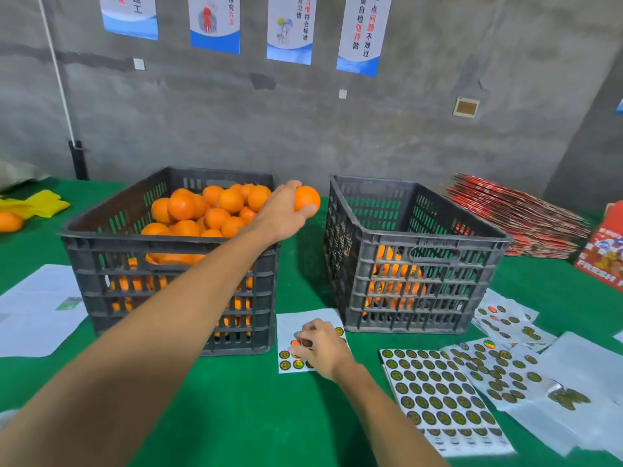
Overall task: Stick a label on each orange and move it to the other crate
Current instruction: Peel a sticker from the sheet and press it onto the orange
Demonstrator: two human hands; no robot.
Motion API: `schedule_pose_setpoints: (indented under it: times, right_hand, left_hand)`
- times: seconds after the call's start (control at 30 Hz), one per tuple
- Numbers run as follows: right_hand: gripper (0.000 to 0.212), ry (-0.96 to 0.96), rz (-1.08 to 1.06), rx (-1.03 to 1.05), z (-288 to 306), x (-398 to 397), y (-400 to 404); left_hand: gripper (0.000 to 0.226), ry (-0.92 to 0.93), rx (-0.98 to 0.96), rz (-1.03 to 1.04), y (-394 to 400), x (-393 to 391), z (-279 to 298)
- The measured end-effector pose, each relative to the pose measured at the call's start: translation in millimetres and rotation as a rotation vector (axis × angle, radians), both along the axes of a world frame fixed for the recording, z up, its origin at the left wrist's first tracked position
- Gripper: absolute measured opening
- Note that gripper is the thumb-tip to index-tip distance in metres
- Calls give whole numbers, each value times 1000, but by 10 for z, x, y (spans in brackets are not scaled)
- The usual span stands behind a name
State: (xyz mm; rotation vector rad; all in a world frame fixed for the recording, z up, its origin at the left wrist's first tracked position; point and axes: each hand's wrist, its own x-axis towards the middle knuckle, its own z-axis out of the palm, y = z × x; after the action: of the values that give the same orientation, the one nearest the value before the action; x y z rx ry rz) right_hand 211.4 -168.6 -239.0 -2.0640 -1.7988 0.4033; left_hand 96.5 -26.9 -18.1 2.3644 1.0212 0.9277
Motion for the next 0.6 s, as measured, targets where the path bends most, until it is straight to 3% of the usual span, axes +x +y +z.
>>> schedule_pose_setpoints:
  times: [0.37,0.5,0.6]
  right_hand:
    - [33,-101,-29,136,-183,-29,53]
    - [24,214,-131,158,-223,-41,51]
    - [18,332,-171,175,-227,-67,73]
  left_hand:
    - [72,-15,-17,4,-20,1,5]
    - [72,-30,-33,-1,-16,-7,-1]
    - [73,-30,-45,-11,-12,-5,-2]
